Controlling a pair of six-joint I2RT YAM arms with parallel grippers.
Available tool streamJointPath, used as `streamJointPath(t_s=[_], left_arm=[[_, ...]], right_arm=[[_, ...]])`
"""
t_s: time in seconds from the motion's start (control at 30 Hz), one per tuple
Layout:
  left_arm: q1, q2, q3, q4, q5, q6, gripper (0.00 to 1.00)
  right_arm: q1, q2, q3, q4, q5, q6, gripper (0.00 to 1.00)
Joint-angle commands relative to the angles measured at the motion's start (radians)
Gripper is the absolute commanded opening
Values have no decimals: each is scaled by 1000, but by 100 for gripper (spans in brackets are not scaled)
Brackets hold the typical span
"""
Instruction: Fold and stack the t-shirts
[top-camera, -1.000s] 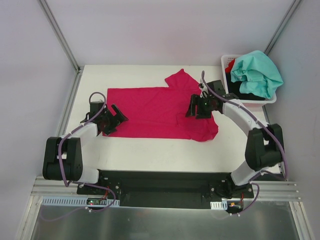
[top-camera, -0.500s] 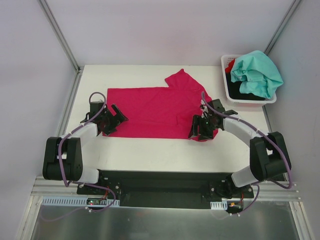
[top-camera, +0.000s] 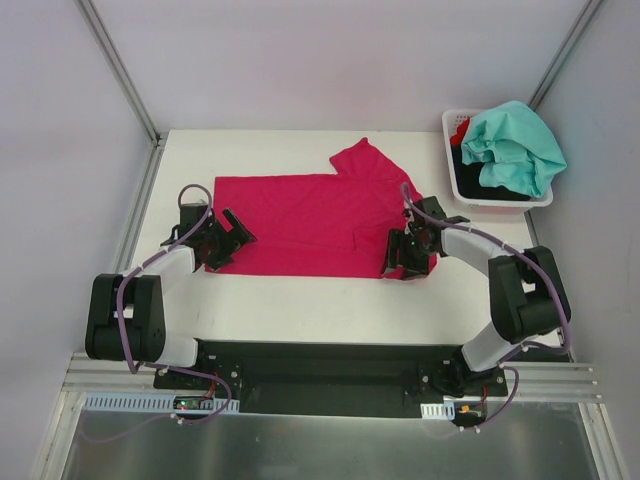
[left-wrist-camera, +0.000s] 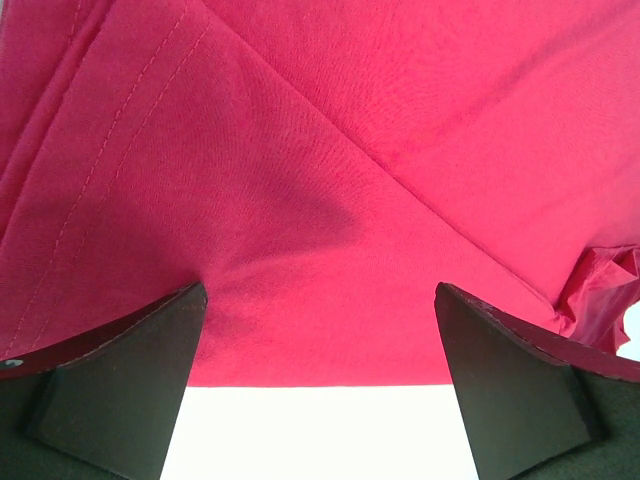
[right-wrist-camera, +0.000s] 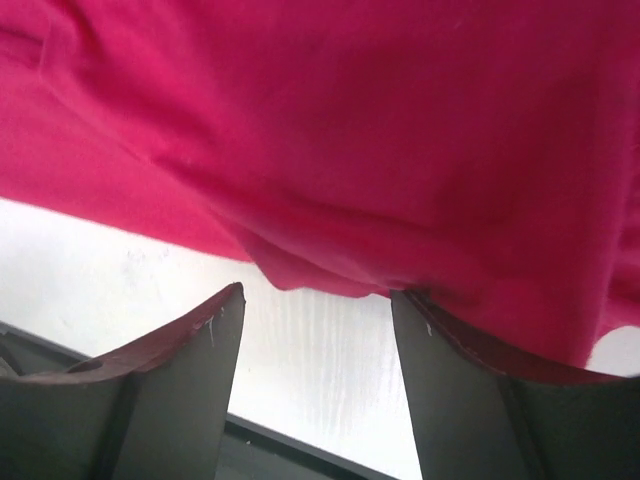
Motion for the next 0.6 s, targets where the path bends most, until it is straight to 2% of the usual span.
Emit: streamJointPath(t_s=[0.0, 0.57], left_arm=[[12, -23, -13, -16, -9, 13, 99], [42, -35, -8, -28, 3, 16, 99]], right_arm=[[-28, 43, 36, -10, 116, -28, 64], [-77, 41, 121, -183, 238, -69, 64]])
